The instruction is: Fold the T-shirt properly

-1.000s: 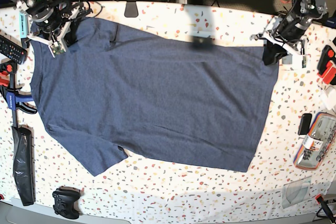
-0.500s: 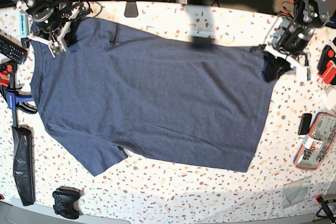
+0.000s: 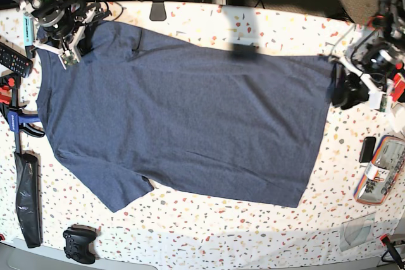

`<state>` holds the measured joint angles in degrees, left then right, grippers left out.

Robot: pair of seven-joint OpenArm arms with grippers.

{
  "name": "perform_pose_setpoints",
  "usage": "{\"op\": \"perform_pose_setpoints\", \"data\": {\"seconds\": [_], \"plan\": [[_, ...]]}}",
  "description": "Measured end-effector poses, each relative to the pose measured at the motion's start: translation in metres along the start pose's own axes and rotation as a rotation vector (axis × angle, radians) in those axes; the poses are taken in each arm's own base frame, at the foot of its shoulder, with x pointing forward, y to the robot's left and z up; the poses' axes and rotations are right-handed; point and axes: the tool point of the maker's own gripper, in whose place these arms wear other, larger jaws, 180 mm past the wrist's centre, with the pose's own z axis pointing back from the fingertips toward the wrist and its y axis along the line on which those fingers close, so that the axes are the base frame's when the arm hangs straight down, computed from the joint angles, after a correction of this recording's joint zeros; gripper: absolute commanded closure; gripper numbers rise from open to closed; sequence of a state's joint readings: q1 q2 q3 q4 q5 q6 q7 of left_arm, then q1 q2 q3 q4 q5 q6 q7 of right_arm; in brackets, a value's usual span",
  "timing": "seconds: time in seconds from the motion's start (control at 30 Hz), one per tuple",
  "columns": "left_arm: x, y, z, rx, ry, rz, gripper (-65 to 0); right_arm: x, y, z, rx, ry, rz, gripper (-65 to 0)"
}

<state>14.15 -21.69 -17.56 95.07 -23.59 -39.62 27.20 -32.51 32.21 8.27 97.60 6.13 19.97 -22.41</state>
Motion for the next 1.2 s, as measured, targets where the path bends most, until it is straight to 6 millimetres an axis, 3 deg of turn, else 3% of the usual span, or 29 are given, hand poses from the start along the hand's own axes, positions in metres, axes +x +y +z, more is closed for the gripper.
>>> {"op": "perform_pose_setpoints", "data": {"seconds": [0.13,0.33,0.43,0.6,0.87,1.2], "plan": [[-0.019,0.014,0.004,0.023,0.159,-0.21,-13.6,0.001,-0.001,0.0,-0.001,-0.003,0.0,0.0],[-0.048,-0.028,-0.011,-0.155,0.256,-0.659,-18.2,0.005,-0.003,-0.002,-0.005,-0.005,-0.003,0.0],[-0.051,-0.029,-0.008,-0.198,0.255,-0.828,-18.2,0.004,-0.003,-0.002,-0.005,-0.003,-0.002,0.0],[-0.05,-0.019,-0.005,-0.19,0.271,-0.916,-18.2,0.003,-0.003,-0.002,-0.005,0.002,-0.003,0.0],[-0.047,-0.03,-0.006,-0.229,0.221,-0.914,-18.1,0.004,0.001,-0.002,0.017,0.002,-0.044,0.0],[-0.082,-0.035,0.004,-0.342,0.351,-1.133,-18.2,0.002,0.003,-0.002,0.029,0.012,-0.067,0.0]]}}
